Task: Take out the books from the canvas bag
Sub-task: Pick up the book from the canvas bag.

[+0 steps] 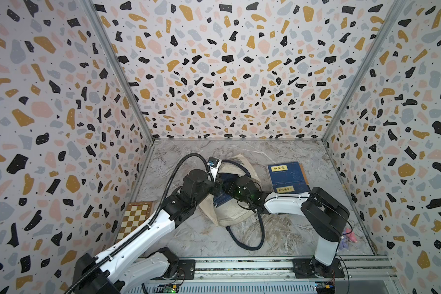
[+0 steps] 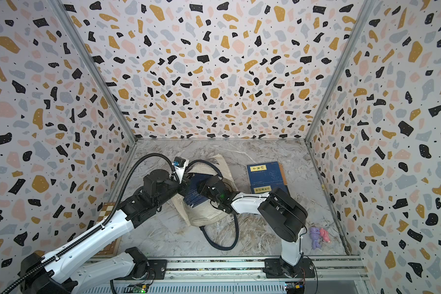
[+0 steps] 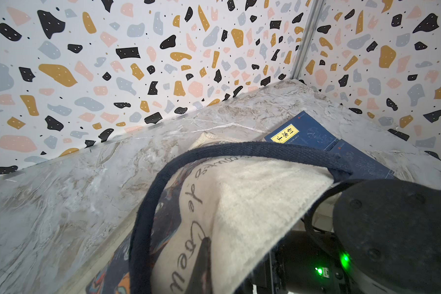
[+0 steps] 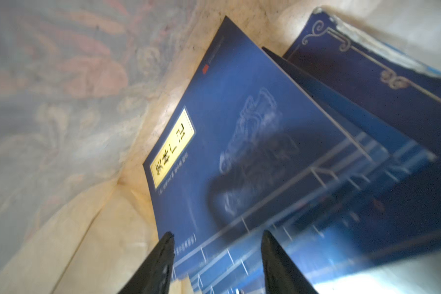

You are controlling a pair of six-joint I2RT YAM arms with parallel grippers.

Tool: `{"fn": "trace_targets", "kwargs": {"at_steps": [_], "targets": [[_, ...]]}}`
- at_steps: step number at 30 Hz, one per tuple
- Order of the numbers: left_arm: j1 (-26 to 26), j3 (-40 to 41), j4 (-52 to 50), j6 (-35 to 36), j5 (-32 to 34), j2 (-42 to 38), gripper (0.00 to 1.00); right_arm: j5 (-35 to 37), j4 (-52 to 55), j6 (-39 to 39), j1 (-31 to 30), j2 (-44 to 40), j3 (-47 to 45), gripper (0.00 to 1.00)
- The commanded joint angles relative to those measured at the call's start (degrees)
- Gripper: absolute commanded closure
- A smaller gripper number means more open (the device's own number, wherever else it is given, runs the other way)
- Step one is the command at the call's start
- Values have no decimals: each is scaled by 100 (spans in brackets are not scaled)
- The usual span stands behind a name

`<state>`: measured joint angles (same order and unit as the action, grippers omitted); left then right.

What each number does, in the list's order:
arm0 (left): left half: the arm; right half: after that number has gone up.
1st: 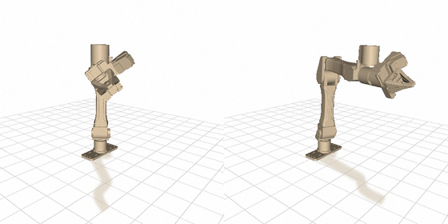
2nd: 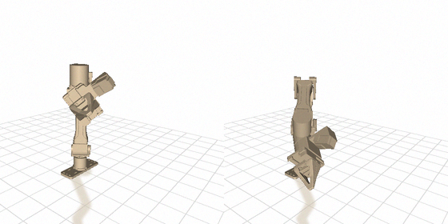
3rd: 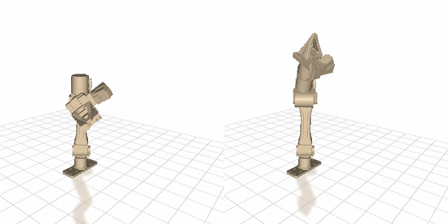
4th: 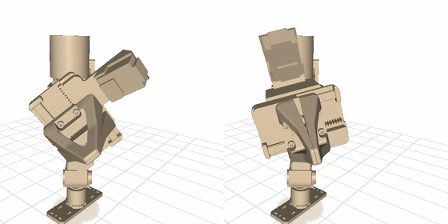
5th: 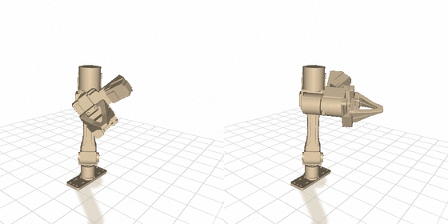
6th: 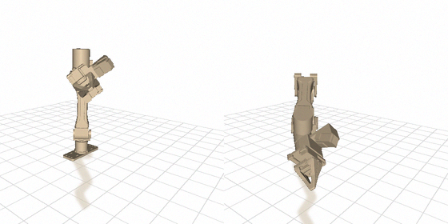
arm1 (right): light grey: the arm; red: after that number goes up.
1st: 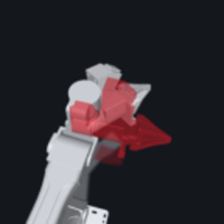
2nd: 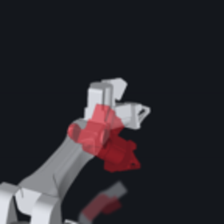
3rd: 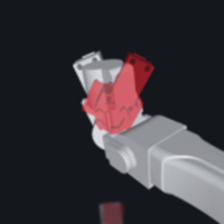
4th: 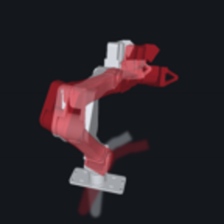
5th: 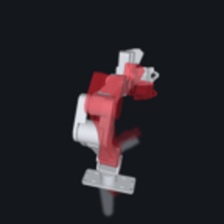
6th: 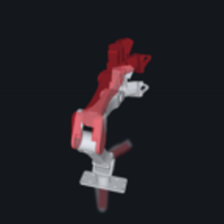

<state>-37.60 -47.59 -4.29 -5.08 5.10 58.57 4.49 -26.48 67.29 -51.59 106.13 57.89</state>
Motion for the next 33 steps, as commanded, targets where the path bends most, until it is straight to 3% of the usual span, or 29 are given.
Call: {"fn": "trace_targets", "kwargs": {"at_steps": [1,7,12,17,33], "targets": [[-32,-109,612,121,-145,-192,100,-112,94,112,104,163,238,45],[-41,-110,614,138,-187,-197,100,-111,210,276,123,354,354,45],[-45,-96,632,148,-189,-213,100,-1,90,0,148,382,586,57],[-45,-89,667,157,-245,-244,100,-5,-20,-376,209,339,895,59],[-44,-58,676,227,-308,-291,100,-1137,-1232,-804,447,529,1122,62]]}}
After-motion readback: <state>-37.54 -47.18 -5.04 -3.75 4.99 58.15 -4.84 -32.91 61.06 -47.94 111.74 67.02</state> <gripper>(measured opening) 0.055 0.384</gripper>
